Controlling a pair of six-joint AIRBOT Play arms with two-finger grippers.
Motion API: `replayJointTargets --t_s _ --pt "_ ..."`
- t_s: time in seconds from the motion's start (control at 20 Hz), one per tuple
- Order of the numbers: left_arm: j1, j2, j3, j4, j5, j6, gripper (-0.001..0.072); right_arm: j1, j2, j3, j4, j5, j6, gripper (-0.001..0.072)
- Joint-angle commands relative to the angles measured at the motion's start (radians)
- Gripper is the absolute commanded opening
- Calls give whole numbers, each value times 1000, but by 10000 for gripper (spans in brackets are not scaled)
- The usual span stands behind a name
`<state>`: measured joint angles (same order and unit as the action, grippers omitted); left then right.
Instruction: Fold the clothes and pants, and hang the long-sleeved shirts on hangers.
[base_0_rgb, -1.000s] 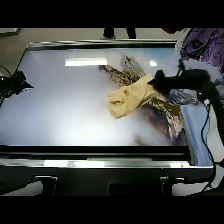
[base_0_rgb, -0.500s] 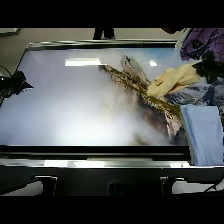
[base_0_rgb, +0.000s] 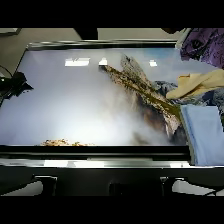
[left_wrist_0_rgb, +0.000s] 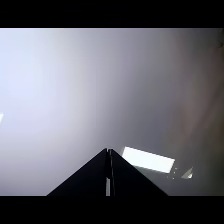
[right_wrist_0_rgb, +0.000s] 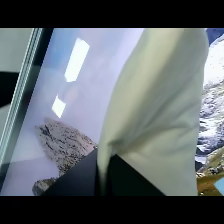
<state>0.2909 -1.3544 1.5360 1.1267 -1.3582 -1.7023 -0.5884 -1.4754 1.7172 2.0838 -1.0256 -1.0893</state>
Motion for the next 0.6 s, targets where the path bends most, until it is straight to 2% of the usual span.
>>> replayJointTargets --t_s 0.0,0.35,0.55 --pt "0 1 0 0 -28 0 15 -8 65 1 -150 -21 153 24" --pt "0 1 0 0 -31 0 14 -8 149 1 -359 -180 264 25" --pt "0 1 0 1 -31 0 14 -8 155 1 -394 -353 231 25"
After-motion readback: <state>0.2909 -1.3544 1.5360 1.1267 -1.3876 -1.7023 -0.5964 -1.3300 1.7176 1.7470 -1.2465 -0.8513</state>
